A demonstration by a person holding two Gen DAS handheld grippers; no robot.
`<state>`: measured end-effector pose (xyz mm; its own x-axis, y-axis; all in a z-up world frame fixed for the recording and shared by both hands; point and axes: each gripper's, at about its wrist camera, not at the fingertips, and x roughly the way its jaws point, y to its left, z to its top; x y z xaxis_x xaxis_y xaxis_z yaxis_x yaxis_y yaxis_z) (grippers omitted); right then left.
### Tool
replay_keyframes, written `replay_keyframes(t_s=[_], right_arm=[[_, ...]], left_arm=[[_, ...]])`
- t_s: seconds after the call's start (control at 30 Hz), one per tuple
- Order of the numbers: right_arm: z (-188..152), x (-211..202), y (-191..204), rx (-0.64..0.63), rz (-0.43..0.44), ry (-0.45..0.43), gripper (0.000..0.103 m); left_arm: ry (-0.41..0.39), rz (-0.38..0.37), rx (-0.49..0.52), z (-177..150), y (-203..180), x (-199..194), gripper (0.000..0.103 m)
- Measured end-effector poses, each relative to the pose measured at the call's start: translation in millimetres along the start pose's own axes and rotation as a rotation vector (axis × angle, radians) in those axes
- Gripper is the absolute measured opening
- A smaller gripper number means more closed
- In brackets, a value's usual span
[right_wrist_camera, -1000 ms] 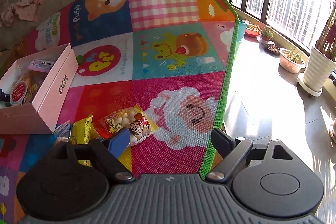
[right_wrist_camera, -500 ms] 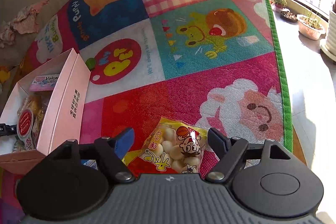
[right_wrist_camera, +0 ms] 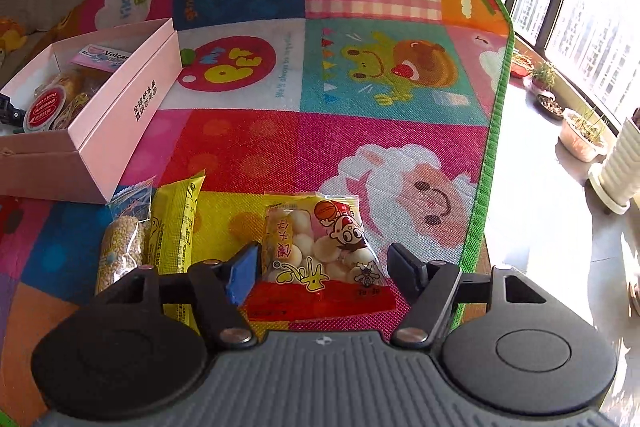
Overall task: Organize objects
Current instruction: 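Lower the cartoon candy bag into the pink box and release it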
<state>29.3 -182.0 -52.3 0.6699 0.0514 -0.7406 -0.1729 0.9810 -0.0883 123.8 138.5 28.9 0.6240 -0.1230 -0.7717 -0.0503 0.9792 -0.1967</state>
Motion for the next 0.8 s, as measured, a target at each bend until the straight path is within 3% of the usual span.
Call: replay_keyframes(t_s=[0.2,0.3,0.37,0.57,0.8], right_arm=[[9,13,-1,0.036,0.028,-0.012,0.073],[12,10,2,0.019,0.048,0.005,0.059],[11,5,6,-0.003,0.045,0.02,0.058],[3,-49,13,-0.039,0.057,0.013,0.056],[-14,-101,57,-0.102,0.223,0.046,0.056]], left_arm=[[0.007,0.005,0.005,2,-1,0,0.019],[0.008,0.012,0.019,2,-3,1,0.019],[0.011,0.013,0.024,2,-3,1,0.019],[0.015,0.014,0.025,3,-3,1,0.019],[0.0,-0.005,0.014,0,0,0,0.019]])
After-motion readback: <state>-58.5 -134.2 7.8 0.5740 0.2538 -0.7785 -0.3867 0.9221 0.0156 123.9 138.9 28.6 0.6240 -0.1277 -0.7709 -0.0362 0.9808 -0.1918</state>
